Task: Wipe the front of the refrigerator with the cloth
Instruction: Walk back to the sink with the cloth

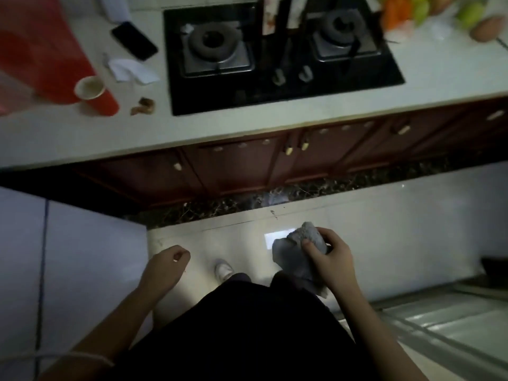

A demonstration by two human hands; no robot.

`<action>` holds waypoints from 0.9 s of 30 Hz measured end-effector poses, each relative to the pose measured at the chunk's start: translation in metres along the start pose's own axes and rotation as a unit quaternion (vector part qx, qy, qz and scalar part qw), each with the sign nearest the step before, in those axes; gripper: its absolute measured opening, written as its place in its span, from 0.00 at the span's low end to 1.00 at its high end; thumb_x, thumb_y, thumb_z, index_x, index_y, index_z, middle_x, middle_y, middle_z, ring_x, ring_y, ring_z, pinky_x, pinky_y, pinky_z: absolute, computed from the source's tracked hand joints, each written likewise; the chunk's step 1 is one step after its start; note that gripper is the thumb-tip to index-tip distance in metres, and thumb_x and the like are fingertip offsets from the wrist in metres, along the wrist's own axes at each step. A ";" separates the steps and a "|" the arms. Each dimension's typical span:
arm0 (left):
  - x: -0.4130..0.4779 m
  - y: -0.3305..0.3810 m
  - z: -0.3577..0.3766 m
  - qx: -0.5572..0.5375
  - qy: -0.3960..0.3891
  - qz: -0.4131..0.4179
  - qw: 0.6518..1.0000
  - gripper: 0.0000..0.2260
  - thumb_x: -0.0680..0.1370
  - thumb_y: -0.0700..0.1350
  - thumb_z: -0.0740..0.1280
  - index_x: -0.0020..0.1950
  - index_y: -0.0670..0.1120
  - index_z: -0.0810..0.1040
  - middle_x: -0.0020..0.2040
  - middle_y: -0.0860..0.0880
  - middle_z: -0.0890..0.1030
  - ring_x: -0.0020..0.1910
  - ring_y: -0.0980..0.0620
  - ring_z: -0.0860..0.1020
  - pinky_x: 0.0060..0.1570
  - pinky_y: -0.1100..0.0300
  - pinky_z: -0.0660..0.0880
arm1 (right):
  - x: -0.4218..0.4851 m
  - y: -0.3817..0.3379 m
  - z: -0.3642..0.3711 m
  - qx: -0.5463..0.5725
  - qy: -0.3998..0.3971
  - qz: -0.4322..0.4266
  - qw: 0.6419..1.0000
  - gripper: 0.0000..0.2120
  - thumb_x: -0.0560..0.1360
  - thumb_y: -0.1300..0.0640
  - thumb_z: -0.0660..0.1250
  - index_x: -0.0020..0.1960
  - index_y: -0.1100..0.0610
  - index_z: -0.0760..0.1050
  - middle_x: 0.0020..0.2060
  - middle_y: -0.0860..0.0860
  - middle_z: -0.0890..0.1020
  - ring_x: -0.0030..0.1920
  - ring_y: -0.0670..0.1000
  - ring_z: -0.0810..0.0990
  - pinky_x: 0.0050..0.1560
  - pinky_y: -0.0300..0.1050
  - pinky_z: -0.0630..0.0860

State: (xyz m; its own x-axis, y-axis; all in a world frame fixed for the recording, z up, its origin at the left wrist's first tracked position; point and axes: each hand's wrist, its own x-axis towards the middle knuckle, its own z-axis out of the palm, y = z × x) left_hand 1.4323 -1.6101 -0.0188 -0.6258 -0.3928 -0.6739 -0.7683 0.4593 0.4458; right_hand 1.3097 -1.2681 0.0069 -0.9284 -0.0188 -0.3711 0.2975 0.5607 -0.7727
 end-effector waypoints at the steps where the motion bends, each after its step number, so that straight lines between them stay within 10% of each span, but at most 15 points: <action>1: 0.004 0.011 0.006 0.005 -0.004 0.011 1.000 0.10 0.82 0.49 0.63 0.46 0.48 0.81 0.43 0.48 0.84 0.44 0.47 0.82 0.52 0.51 0.78 | -0.003 0.013 -0.011 0.008 0.014 0.014 1.000 0.10 0.73 0.52 0.76 0.53 0.45 0.81 0.43 0.33 0.84 0.45 0.36 0.82 0.44 0.34 0.74; 16: 0.054 0.141 0.045 0.186 -0.057 0.095 0.976 0.14 0.82 0.46 0.64 0.36 0.46 0.75 0.32 0.48 0.77 0.34 0.48 0.75 0.38 0.56 0.68 | 0.012 0.106 -0.131 0.119 0.132 0.101 0.979 0.10 0.73 0.49 0.76 0.48 0.37 0.77 0.44 0.26 0.81 0.47 0.27 0.78 0.45 0.31 0.71; 27: 0.176 0.373 0.159 0.342 -0.208 0.209 0.892 0.10 0.81 0.50 0.64 0.43 0.49 0.81 0.39 0.47 0.84 0.40 0.48 0.82 0.41 0.54 0.75 | 0.066 0.137 -0.225 0.123 0.293 0.223 0.922 0.14 0.70 0.49 0.78 0.52 0.39 0.78 0.45 0.35 0.83 0.48 0.43 0.82 0.48 0.39 0.74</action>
State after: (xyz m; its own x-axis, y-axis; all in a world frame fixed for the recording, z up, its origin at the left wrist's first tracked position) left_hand 1.0568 -1.3814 -0.0653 -0.6258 0.1908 -0.7563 -0.1280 0.9313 0.3409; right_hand 1.2386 -1.0060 -0.0076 -0.6415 0.6587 -0.3931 0.6527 0.1996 -0.7309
